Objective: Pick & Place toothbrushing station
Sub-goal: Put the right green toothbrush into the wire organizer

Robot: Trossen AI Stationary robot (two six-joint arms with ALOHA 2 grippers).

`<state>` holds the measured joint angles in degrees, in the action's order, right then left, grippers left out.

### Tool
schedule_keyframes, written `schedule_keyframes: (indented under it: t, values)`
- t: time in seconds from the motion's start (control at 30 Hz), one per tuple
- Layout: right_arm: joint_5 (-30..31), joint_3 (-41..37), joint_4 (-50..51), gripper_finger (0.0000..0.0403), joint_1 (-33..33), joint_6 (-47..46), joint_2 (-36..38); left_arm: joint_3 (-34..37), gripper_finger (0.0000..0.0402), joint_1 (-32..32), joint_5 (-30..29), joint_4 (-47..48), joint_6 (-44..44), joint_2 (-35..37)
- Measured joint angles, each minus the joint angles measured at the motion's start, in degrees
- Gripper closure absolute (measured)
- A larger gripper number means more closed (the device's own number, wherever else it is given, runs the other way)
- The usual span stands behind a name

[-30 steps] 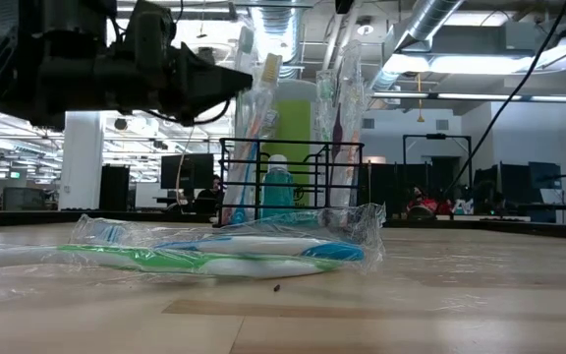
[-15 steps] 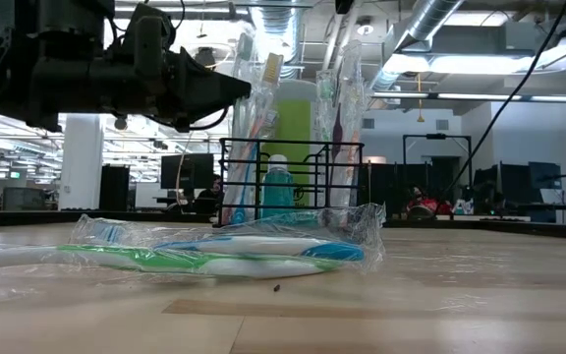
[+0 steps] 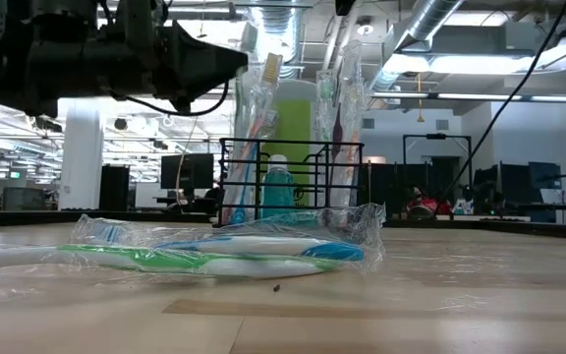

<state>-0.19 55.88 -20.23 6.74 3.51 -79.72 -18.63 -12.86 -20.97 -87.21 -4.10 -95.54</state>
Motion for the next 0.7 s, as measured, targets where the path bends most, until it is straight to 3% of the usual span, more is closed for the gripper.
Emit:
schedule_keyframes:
  t: [0.27,0.7]
  values:
    - [0.0,0.0,0.05,0.0355,0.0,0.0,0.0,0.0,0.0318,0.24,0.0,7.2,0.52,4.55]
    - [0.0,-0.01,0.06,0.0355,0.0,0.0,0.0,-3.07,0.032,0.45,0.09,11.32,1.49,4.85]
